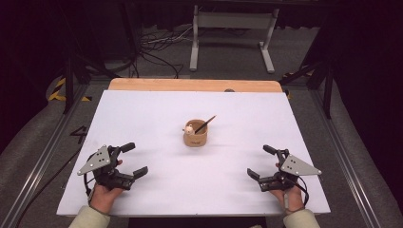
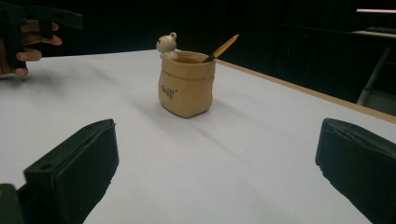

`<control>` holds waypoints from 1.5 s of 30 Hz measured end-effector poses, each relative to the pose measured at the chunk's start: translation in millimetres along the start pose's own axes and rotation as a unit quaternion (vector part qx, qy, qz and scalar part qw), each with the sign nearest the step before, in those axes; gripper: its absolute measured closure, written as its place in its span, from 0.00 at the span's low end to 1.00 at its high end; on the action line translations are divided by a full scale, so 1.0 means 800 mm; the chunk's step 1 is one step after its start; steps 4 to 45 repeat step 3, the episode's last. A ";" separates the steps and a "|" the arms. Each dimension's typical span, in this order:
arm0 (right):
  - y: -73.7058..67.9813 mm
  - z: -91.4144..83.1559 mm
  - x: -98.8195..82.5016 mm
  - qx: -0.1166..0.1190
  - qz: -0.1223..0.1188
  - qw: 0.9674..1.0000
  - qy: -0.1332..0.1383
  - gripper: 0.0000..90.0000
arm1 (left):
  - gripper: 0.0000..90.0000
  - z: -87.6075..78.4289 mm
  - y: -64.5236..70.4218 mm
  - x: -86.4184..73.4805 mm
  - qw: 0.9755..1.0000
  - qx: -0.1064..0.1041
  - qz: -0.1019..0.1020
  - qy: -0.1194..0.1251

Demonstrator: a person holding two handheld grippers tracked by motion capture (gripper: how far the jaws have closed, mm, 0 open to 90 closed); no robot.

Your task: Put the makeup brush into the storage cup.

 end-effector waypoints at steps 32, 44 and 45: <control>-0.001 -0.001 0.002 0.001 0.000 1.000 -0.001 0.00 | 0.01 -0.001 0.000 0.000 1.000 -0.003 0.002 0.001; -0.001 -0.001 0.002 0.001 0.000 1.000 -0.001 0.00 | 0.01 -0.001 0.000 0.000 1.000 -0.003 0.002 0.001; -0.001 -0.001 0.002 0.001 0.000 1.000 -0.001 0.00 | 0.01 -0.001 0.000 0.000 1.000 -0.003 0.002 0.001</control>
Point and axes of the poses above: each handheld gripper's, and its own axes: z roughly forward along the jaws, x roughly out of its top, y roughly to its right, the point moved 2 cm from there along z, roughly forward along the jaws, and after that the axes turned 6 degrees about x, right-handed, at the moved point
